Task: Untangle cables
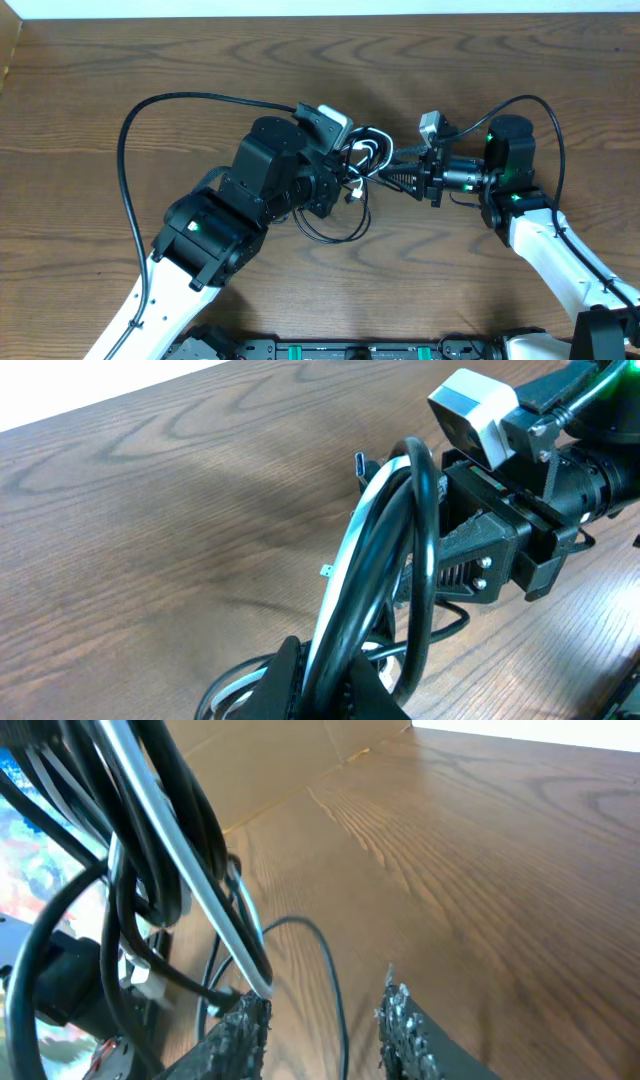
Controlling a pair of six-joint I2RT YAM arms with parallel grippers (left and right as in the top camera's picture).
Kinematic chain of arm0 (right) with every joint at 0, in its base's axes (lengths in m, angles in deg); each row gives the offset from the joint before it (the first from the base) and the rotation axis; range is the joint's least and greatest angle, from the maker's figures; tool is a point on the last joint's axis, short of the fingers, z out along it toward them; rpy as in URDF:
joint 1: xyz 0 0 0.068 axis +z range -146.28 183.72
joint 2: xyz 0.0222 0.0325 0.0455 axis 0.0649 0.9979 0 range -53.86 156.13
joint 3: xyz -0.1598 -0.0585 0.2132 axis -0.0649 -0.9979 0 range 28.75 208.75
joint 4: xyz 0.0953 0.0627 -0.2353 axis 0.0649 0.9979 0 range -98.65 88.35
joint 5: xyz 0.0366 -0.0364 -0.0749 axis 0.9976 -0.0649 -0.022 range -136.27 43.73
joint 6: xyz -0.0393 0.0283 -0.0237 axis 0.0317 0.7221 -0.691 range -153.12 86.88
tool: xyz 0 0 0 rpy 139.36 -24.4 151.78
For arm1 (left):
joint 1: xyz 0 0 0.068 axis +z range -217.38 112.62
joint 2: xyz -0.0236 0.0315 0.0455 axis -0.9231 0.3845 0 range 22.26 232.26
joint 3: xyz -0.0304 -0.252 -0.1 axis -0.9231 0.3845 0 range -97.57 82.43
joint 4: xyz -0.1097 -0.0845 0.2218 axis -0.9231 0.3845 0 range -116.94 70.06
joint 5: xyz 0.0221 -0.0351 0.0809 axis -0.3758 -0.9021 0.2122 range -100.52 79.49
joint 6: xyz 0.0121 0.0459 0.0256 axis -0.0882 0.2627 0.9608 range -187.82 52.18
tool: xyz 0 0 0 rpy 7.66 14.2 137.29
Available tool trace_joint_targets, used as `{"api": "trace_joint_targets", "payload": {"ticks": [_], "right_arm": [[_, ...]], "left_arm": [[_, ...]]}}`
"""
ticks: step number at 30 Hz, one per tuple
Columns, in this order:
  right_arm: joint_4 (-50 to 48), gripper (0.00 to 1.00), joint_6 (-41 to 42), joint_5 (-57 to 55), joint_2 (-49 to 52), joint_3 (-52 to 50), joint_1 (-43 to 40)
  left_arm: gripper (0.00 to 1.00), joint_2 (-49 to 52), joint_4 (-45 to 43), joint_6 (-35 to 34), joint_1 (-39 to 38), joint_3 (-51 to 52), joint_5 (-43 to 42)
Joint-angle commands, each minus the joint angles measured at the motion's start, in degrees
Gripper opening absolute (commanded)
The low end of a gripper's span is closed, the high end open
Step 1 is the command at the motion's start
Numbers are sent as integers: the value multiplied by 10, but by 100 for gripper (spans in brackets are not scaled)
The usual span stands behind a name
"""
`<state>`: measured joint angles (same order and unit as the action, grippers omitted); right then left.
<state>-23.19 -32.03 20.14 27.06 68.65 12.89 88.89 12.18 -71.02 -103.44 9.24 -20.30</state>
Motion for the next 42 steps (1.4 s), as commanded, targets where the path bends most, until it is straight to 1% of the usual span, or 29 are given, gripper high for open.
{"api": "trace_joint_targets", "payload": {"ticks": [1,2,6,7,8,10,13,20,24,25,27,31,33,34,39,42], "right_arm": [[-23,33,41,12,-8,5,-14],[-35,33,68,12,-8,5,-17],[-124,34,283,24,-8,5,-32],[-151,34,324,35,-8,5,-36],[-180,34,349,48,-8,5,-38],[-225,36,372,75,-8,5,-39],[-262,41,381,114,-8,5,-38],[-267,42,377,141,-8,5,-38],[-267,41,376,141,-8,5,-38],[-267,41,376,139,-8,5,-38],[-267,36,377,137,-8,5,-38],[-267,35,376,135,-8,5,-38],[-266,32,376,123,-8,5,-38],[-266,30,376,121,-8,5,-38],[-258,26,371,111,-8,5,-38],[-244,23,365,96,-8,5,-38]], "left_arm": [[8,-2,7,-16,0,-1,-1],[8,-1,9,-16,0,-1,2],[7,4,8,-16,0,-1,4],[8,5,8,-16,0,-1,3],[8,5,7,-16,0,-1,3],[8,6,7,-16,0,-1,3],[8,7,7,-16,0,-1,4],[8,7,-16,-19,0,-1,-1],[8,9,-19,-18,0,-1,-58],[8,12,-19,-18,0,-1,-77],[8,17,-19,-18,0,-1,-103],[8,37,-19,-18,0,-1,-151],[8,48,-21,-17,0,-1,-167],[8,58,-23,-15,0,-1,-189],[8,71,-34,28,-4,-1,-275],[8,70,-41,36,-5,-1,-282]]}}
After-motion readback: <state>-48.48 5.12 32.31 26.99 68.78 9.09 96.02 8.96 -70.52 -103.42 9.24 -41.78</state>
